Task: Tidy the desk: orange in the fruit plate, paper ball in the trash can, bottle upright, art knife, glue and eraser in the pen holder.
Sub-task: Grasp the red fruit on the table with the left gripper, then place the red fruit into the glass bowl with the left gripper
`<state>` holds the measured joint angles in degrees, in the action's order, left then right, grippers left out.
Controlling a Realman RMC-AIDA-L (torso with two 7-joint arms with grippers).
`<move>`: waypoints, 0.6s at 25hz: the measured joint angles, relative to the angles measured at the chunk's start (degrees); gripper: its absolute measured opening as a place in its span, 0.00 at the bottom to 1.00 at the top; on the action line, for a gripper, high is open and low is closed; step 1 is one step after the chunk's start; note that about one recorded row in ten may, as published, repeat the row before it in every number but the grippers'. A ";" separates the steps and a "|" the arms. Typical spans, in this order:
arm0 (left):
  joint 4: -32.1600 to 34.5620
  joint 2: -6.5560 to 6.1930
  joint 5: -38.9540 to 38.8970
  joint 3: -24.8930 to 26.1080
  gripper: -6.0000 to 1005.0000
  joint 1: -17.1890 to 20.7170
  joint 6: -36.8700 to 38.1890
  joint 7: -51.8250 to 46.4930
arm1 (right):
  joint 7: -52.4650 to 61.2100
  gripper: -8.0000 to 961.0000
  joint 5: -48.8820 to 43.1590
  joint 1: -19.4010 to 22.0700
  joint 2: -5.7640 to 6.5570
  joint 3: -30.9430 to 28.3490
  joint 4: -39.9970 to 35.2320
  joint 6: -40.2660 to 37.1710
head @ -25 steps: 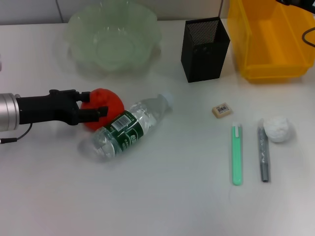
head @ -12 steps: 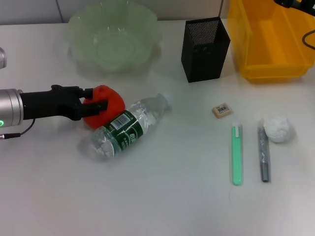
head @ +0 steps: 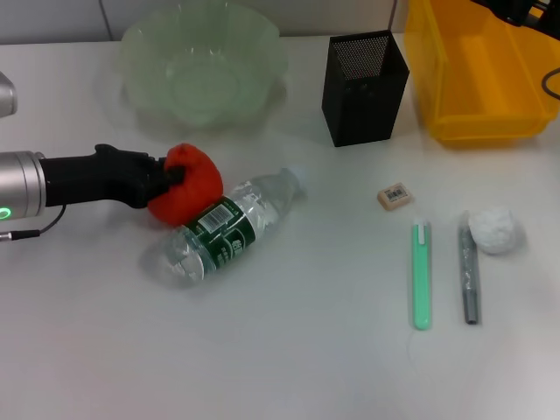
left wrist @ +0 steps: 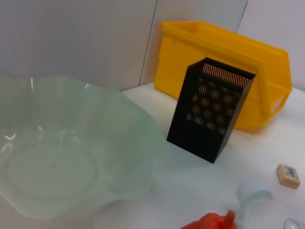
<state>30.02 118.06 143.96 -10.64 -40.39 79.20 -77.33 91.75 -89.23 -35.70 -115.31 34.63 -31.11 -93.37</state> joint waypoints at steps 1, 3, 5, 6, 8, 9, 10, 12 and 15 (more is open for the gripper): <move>0.00 0.00 0.00 0.00 0.28 0.00 0.00 0.00 | 0.00 0.86 0.08 0.19 0.00 -0.10 0.00 -0.01; 0.17 -0.41 -0.76 -0.01 0.24 0.22 0.47 -0.21 | -0.01 0.86 0.20 0.38 0.00 -0.18 0.00 0.00; 0.33 -1.20 -1.13 -0.01 0.19 0.34 1.64 -0.45 | -0.13 0.86 1.14 0.92 0.00 -0.26 0.00 0.19; 0.33 -1.20 -1.13 -0.01 0.17 0.34 1.64 -0.45 | -0.13 0.86 1.14 0.92 0.00 -0.26 0.00 0.19; 0.55 -2.06 -1.20 0.04 0.14 0.40 2.78 -0.53 | -0.27 0.86 1.70 1.30 0.00 -0.39 0.01 0.24; 0.80 -2.34 -1.34 0.09 0.13 0.42 3.38 -0.59 | -0.34 0.86 1.83 1.41 0.00 -0.48 0.00 0.24; 1.83 -2.90 -2.36 0.17 0.12 0.51 4.88 -0.71 | -0.37 0.86 1.87 1.73 0.00 -0.76 0.00 0.25; 2.34 -3.08 -3.07 0.16 0.11 0.57 5.65 -0.74 | -0.37 0.86 1.88 1.85 0.00 -0.85 0.00 0.25; 3.75 -3.74 -5.62 0.02 0.09 0.68 7.78 -0.75 | -0.55 0.86 1.88 2.55 0.00 -0.97 0.00 0.27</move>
<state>33.77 114.32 138.34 -10.62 -39.71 86.98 -78.08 91.21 -87.36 -33.15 -115.31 33.67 -31.11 -93.10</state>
